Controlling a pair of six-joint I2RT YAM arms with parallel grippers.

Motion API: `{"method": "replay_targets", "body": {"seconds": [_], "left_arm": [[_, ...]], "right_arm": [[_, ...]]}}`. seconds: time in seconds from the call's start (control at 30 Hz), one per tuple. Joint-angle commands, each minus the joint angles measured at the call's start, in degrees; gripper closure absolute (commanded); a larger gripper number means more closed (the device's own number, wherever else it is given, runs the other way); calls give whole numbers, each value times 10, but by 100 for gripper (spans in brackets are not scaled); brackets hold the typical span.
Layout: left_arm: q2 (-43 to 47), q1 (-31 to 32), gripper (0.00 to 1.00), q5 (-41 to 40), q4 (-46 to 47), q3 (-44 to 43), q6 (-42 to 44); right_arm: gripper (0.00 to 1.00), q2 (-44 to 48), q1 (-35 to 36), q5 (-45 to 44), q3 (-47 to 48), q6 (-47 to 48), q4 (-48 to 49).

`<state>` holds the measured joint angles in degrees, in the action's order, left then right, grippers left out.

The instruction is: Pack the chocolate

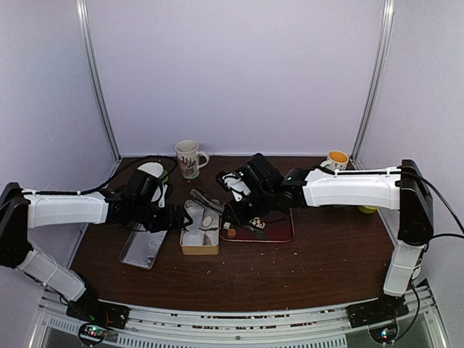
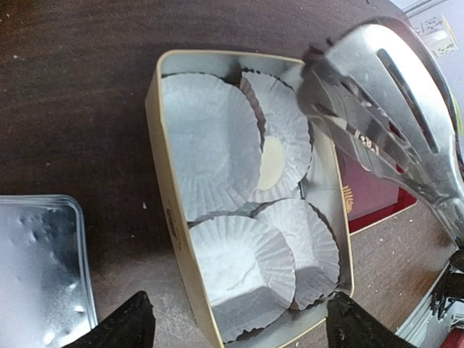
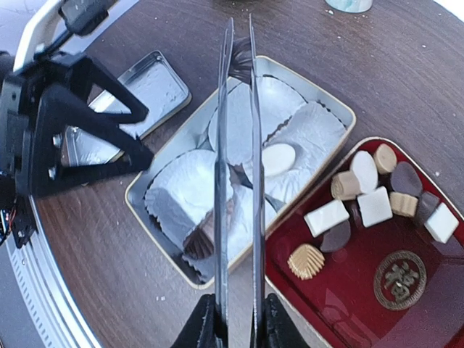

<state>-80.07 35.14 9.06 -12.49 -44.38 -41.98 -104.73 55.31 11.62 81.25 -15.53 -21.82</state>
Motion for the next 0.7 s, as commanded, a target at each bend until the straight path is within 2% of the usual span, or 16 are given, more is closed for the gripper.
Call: {"method": "replay_targets", "body": {"seconds": [0.0,0.33,0.67], "left_arm": [[-26,-5,16,56,74,8,-17],[-44,-4,16,73,98,21,-21],[-60,-5,16,93,138,42,-34]], "right_arm": [[79,-35,6,-4,44,-10,18],[74,-73,7,-23,59,-15,15],[61,-71,8,-49,70,-9,-1]]}}
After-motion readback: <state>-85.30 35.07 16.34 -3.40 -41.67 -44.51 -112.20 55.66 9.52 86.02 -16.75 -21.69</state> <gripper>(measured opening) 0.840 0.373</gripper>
